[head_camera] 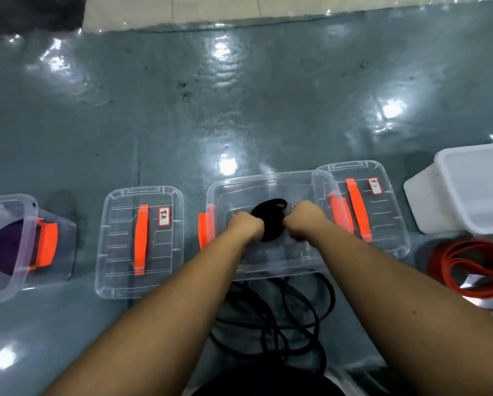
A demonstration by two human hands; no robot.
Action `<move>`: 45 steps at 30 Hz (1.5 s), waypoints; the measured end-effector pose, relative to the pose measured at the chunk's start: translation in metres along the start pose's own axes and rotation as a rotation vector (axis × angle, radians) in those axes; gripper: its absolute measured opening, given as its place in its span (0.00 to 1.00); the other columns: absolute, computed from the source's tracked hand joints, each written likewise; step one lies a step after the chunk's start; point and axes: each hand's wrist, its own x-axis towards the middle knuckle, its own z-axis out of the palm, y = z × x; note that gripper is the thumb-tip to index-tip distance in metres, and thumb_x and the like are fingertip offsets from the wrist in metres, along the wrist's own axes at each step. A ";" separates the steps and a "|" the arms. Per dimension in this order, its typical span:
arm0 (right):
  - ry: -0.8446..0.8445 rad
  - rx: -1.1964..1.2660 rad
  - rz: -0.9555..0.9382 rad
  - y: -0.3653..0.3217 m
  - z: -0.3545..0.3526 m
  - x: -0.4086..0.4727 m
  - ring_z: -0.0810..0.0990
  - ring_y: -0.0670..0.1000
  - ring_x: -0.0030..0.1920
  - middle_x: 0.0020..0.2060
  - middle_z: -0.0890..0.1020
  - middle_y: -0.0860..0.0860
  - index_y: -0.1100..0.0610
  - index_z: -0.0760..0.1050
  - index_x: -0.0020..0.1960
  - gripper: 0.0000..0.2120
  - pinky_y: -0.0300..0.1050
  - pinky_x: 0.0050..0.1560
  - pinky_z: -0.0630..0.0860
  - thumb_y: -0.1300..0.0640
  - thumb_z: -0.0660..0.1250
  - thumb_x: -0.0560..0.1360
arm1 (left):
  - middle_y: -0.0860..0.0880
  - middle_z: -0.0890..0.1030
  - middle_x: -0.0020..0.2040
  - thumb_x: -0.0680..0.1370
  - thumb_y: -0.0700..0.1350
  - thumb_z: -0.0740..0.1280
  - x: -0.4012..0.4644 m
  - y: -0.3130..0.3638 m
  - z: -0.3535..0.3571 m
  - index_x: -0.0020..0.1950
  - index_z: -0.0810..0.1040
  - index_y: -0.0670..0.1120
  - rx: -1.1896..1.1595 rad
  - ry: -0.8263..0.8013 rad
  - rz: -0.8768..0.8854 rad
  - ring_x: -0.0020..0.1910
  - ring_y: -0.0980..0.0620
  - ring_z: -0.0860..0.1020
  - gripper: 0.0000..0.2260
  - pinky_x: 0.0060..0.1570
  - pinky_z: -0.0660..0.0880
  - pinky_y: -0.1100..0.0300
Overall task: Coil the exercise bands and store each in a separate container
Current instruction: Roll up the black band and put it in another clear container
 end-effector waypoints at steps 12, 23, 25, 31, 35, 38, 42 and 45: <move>0.233 0.070 -0.302 0.026 -0.006 -0.087 0.84 0.59 0.49 0.44 0.88 0.57 0.58 0.85 0.47 0.10 0.46 0.47 0.78 0.60 0.64 0.76 | 0.51 0.84 0.61 0.79 0.43 0.66 -0.094 -0.027 -0.001 0.62 0.83 0.51 0.136 0.186 0.483 0.60 0.50 0.81 0.13 0.62 0.77 0.54; 0.099 0.014 -0.597 0.100 0.037 -0.126 0.84 0.55 0.47 0.44 0.88 0.53 0.55 0.86 0.48 0.09 0.50 0.49 0.80 0.56 0.66 0.78 | 0.56 0.86 0.47 0.78 0.43 0.67 -0.148 -0.101 0.050 0.47 0.82 0.58 0.178 0.257 0.484 0.49 0.53 0.83 0.09 0.50 0.77 0.60; 0.017 -0.063 -0.572 0.117 0.055 -0.125 0.84 0.56 0.47 0.44 0.87 0.53 0.55 0.85 0.48 0.09 0.50 0.49 0.80 0.55 0.66 0.78 | 0.53 0.86 0.51 0.78 0.44 0.68 -0.149 -0.122 0.060 0.49 0.83 0.57 0.224 0.249 0.388 0.51 0.50 0.83 0.07 0.50 0.76 0.60; -0.127 -0.136 -0.465 0.158 0.100 -0.120 0.83 0.54 0.49 0.48 0.87 0.52 0.54 0.84 0.52 0.10 0.48 0.50 0.81 0.55 0.65 0.79 | 0.51 0.86 0.55 0.79 0.46 0.68 -0.142 -0.170 0.081 0.58 0.84 0.50 0.289 0.102 0.202 0.54 0.50 0.83 0.10 0.54 0.77 0.58; -0.093 -0.090 -0.404 0.166 0.119 -0.117 0.83 0.54 0.51 0.50 0.86 0.51 0.53 0.82 0.56 0.09 0.50 0.52 0.81 0.54 0.65 0.79 | 0.47 0.87 0.45 0.78 0.46 0.69 -0.133 -0.183 0.094 0.49 0.85 0.46 0.196 0.046 0.159 0.48 0.48 0.84 0.07 0.56 0.81 0.49; -0.038 -0.021 -0.380 0.163 0.126 -0.116 0.80 0.53 0.47 0.52 0.85 0.51 0.50 0.78 0.64 0.15 0.45 0.46 0.76 0.54 0.67 0.78 | 0.42 0.85 0.51 0.76 0.45 0.70 -0.125 -0.186 0.099 0.53 0.78 0.47 -0.069 0.052 0.097 0.53 0.40 0.84 0.07 0.58 0.81 0.43; -0.031 -0.105 -0.401 0.158 0.129 -0.116 0.83 0.56 0.55 0.56 0.85 0.52 0.50 0.81 0.65 0.16 0.45 0.50 0.78 0.54 0.67 0.78 | 0.47 0.86 0.52 0.77 0.41 0.70 -0.114 -0.190 0.093 0.64 0.80 0.48 -0.076 0.058 0.154 0.51 0.46 0.85 0.15 0.57 0.82 0.48; 0.085 -0.122 -0.427 0.152 0.128 -0.121 0.79 0.57 0.57 0.55 0.81 0.53 0.52 0.85 0.58 0.12 0.50 0.57 0.78 0.51 0.67 0.79 | 0.57 0.85 0.49 0.75 0.45 0.72 -0.120 -0.187 0.081 0.63 0.82 0.53 0.148 0.111 0.261 0.50 0.55 0.83 0.16 0.50 0.80 0.58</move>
